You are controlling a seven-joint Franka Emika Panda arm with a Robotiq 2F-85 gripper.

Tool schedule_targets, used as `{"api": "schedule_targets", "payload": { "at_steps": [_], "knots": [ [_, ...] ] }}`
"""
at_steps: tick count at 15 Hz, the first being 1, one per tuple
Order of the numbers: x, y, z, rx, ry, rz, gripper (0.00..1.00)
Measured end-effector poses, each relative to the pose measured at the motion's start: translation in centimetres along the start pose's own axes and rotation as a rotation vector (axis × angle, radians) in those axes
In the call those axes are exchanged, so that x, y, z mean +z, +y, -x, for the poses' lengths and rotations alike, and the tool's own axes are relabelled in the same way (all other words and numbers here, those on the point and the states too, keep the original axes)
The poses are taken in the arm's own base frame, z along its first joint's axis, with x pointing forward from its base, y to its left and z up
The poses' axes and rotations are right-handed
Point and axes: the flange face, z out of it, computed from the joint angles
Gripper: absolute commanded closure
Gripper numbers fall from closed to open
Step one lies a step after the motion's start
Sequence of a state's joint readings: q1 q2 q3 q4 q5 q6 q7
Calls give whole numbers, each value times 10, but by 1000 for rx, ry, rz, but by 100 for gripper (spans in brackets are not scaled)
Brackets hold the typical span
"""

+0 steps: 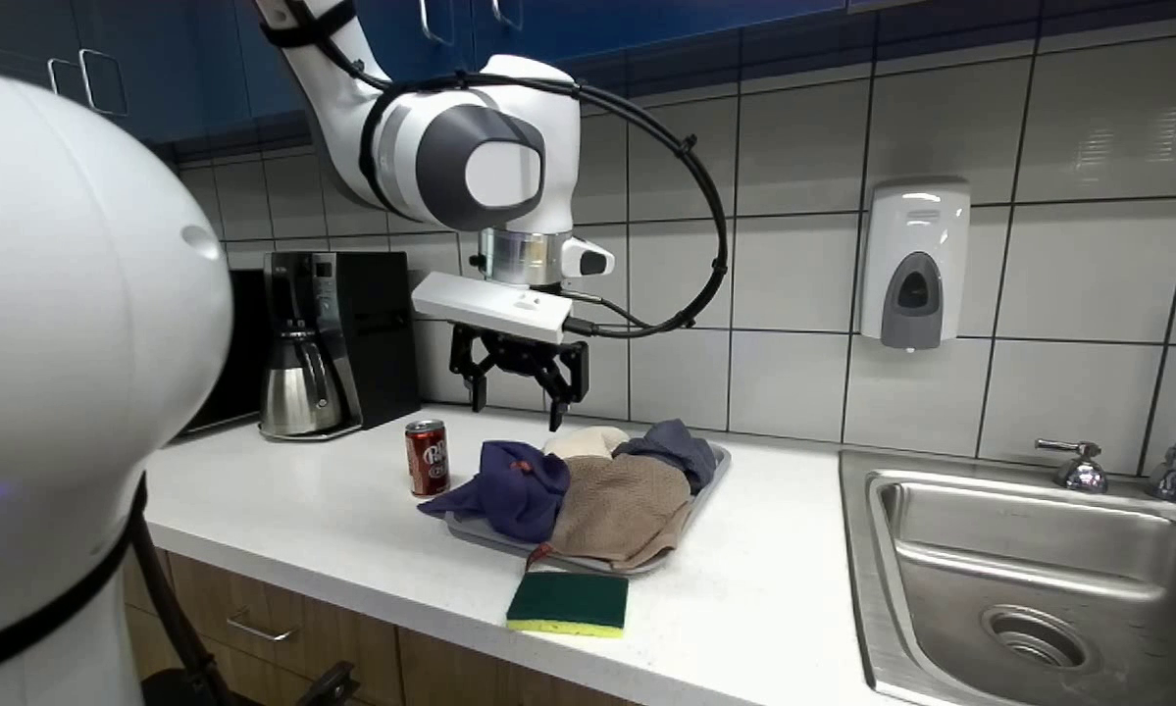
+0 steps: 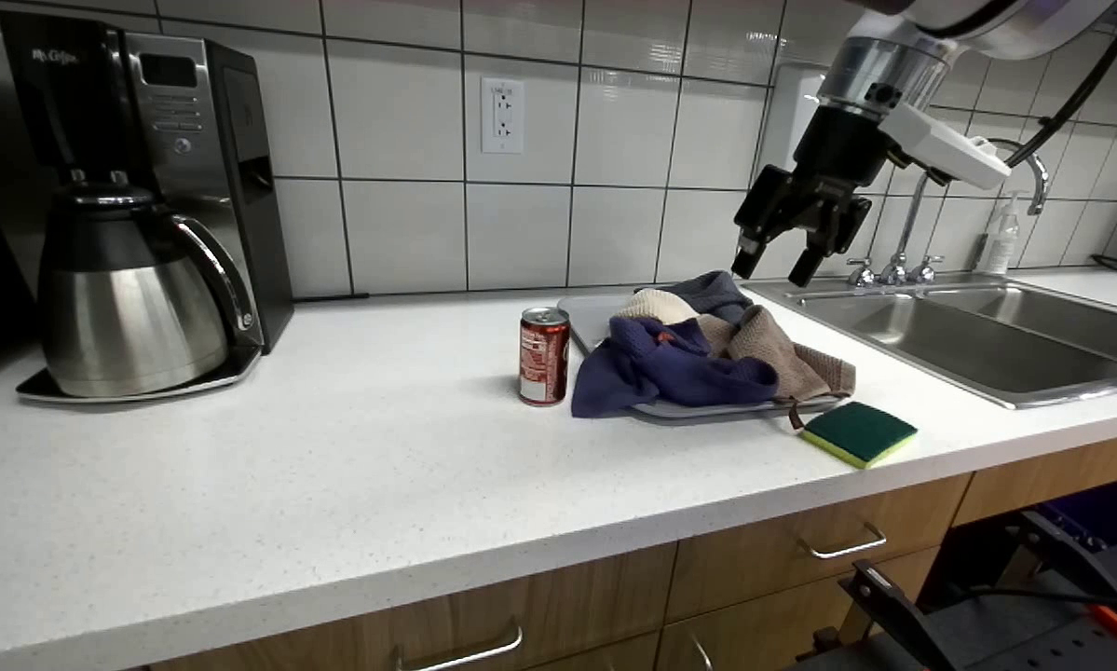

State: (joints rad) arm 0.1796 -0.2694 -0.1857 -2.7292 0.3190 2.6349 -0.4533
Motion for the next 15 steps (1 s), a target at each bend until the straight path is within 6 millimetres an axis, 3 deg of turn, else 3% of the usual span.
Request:
{"api": "schedule_targets", "payload": {
  "at_steps": [15],
  "knots": [
    [64,-27,-55,31,-15,46,0]
  ]
}}
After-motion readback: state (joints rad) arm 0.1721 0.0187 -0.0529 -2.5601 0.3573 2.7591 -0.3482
